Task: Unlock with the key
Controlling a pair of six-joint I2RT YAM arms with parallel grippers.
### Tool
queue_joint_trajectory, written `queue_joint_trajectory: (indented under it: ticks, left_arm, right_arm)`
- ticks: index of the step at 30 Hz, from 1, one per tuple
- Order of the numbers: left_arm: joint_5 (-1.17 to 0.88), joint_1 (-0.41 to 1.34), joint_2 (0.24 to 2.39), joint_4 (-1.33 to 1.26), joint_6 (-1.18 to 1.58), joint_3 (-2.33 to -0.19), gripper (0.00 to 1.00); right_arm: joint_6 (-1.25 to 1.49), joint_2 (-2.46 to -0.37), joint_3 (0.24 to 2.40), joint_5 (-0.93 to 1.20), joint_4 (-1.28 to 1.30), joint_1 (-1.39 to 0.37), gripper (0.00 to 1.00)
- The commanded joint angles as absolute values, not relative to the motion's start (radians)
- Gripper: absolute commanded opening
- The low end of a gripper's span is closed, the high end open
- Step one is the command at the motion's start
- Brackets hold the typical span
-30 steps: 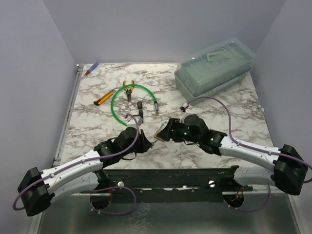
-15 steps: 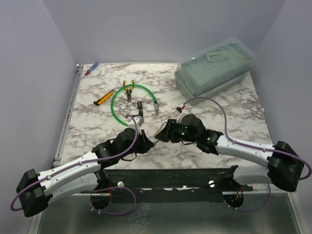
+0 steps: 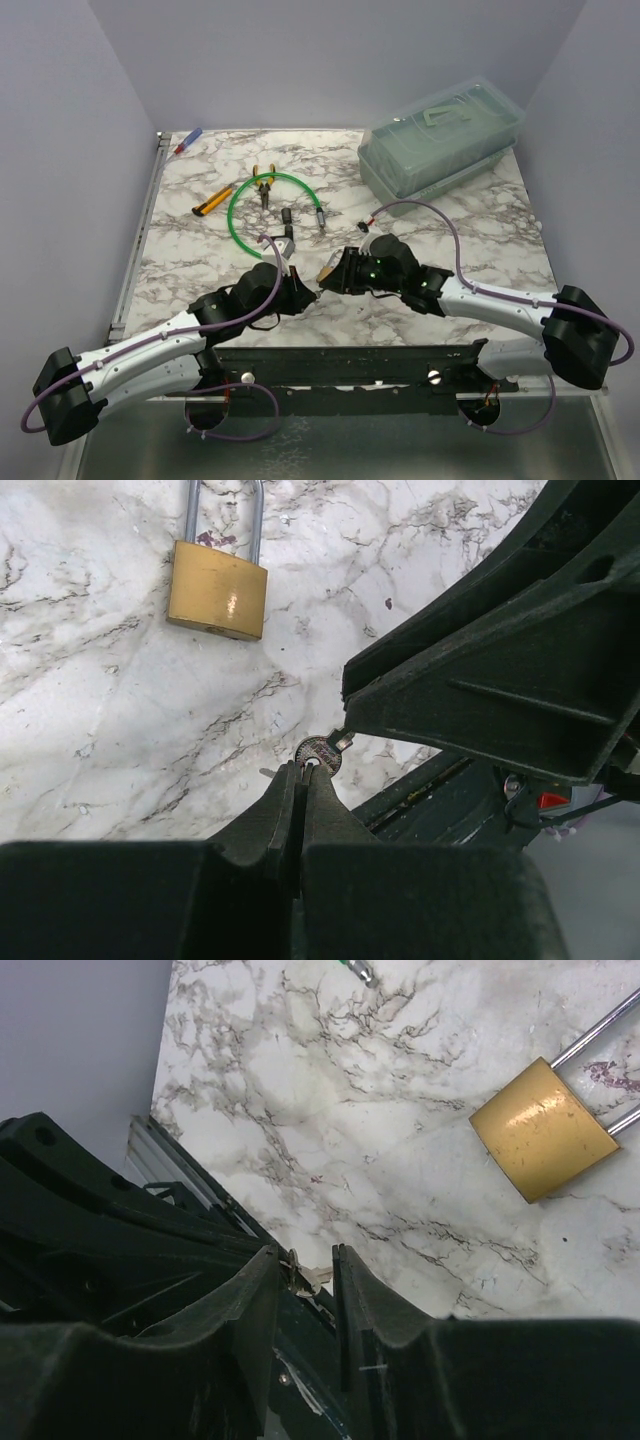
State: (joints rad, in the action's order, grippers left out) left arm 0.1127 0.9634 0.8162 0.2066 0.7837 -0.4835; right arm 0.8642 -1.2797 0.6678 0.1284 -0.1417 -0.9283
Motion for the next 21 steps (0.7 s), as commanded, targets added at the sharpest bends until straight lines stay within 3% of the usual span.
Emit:
queue_joint_trajectory:
  ticks: [1, 5, 9, 12, 14, 15, 18, 19, 21]
  left_arm:
    - [0.107, 0.968, 0.795, 0.183, 0.768, -0.499, 0.00]
    - [0.111, 0.968, 0.793, 0.183, 0.768, -0.497, 0.00]
    - [0.110, 0.969, 0.793, 0.181, 0.769, -0.496, 0.00]
    - [0.116, 0.970, 0.792, 0.181, 0.771, -0.493, 0.00]
    - [0.122, 0.969, 0.787, 0.181, 0.774, -0.490, 0.01]
    - [0.124, 0.969, 0.781, 0.181, 0.775, -0.488, 0.09]
    - [0.119, 0.970, 0.766, 0.185, 0.761, -0.487, 0.52]
    - [0.116, 0.969, 0.756, 0.188, 0.756, -0.485, 0.60]
    - [0.109, 0.969, 0.730, 0.194, 0.744, -0.483, 0.66]
  right_arm:
    - [0.868, -1.303, 0.660, 0.166, -0.168, -0.927, 0.33]
    - [0.871, -1.304, 0.657, 0.169, -0.172, -0.927, 0.28]
    - [0.870, -1.304, 0.658, 0.169, -0.171, -0.927, 0.17]
    - [0.870, -1.302, 0.659, 0.173, -0.173, -0.927, 0.01]
    - [0.869, -1.297, 0.658, 0.175, -0.173, -0.927, 0.00]
    - [0.867, -1.293, 0.656, 0.175, -0.172, -0.927, 0.00]
    - [0.851, -1.273, 0.654, 0.166, -0.162, -0.927, 0.00]
    - [0.838, -1.264, 0.658, 0.162, -0.151, -0.927, 0.00]
    - [0.805, -1.236, 0.664, 0.151, -0.122, -0.927, 0.00]
